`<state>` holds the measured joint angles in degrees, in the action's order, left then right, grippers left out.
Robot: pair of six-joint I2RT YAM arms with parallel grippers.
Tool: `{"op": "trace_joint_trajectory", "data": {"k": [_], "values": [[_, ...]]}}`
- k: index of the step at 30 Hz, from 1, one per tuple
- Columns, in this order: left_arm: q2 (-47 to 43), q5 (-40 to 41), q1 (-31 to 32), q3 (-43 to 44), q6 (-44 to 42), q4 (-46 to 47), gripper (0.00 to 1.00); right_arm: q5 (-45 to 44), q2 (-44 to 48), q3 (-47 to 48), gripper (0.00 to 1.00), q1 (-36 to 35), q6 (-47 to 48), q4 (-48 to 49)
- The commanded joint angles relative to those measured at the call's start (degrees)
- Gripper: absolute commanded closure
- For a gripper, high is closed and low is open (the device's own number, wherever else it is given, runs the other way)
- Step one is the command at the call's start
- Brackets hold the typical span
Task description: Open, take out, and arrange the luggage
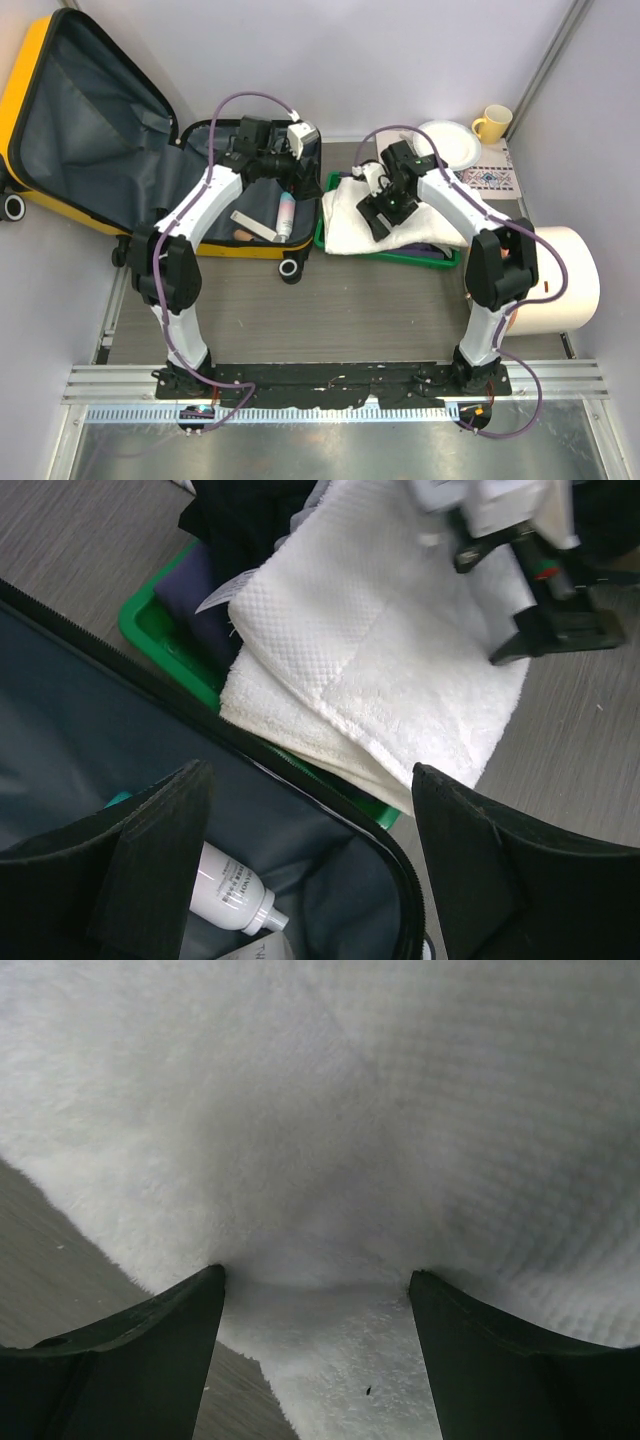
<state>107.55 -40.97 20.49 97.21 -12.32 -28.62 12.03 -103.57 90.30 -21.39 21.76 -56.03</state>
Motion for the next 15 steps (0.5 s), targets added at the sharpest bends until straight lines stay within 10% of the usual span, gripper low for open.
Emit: {"op": "trace_joint_trajectory", "data": {"k": [1, 15], "values": [[-5.2, 0.5, 0.0, -2.0, 0.6, 1.4, 0.17, -3.9, -3.4, -0.4, 0.19, 3.2, 10.1, 2.9], [-5.1, 0.5, 0.0, -3.1, 1.0, 3.0, 0.16, -5.7, -6.6, 3.4, 0.21, 17.4, 31.5, -6.7]]}}
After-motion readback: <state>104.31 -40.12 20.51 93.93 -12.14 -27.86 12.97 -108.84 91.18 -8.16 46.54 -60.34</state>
